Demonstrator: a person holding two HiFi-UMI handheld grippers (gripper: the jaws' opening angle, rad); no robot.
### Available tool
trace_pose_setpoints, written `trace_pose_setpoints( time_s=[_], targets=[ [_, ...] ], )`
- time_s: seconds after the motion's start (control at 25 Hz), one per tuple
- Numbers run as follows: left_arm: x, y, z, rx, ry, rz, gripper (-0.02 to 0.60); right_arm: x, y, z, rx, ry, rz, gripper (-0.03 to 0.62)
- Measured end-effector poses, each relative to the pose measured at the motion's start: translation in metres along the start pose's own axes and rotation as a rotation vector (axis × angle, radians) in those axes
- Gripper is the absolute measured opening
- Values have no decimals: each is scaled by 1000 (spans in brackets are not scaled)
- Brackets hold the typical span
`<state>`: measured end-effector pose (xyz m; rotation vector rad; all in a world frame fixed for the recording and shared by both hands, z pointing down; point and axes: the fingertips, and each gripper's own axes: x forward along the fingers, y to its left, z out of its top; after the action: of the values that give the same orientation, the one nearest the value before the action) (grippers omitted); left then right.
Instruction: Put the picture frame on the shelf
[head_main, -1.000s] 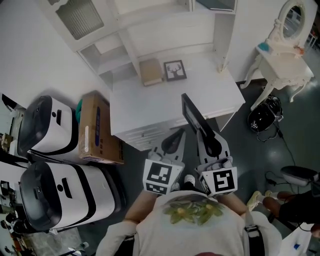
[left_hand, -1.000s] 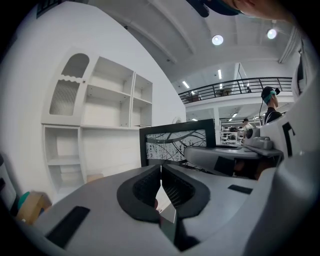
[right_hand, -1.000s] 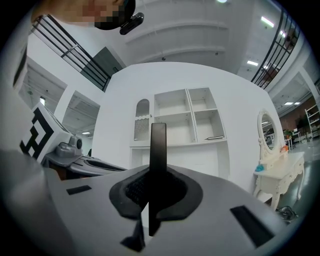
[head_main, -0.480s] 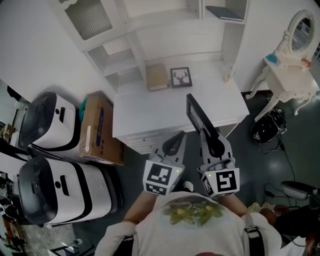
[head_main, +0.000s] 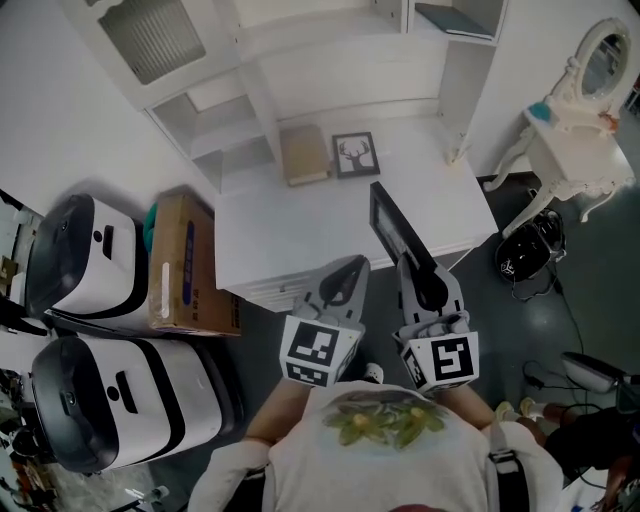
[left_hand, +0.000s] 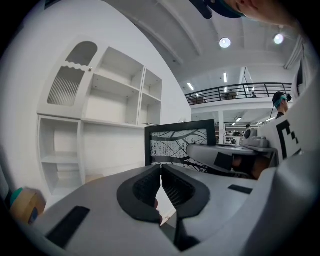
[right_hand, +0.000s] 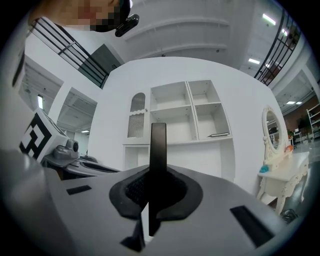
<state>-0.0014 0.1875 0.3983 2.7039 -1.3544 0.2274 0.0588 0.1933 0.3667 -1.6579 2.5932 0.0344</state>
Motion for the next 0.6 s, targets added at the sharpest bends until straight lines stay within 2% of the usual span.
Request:
trace_pose_setpoints(
  time_s=[0.24,0.6],
  targets=[
    [19,39,-1,-37,7,-12,34,44,-2,-2,-20,2,-11,37],
    [38,92,10,-52,-29,-18,34,98,7,-2,-47,-8,-14,37]
  ],
)
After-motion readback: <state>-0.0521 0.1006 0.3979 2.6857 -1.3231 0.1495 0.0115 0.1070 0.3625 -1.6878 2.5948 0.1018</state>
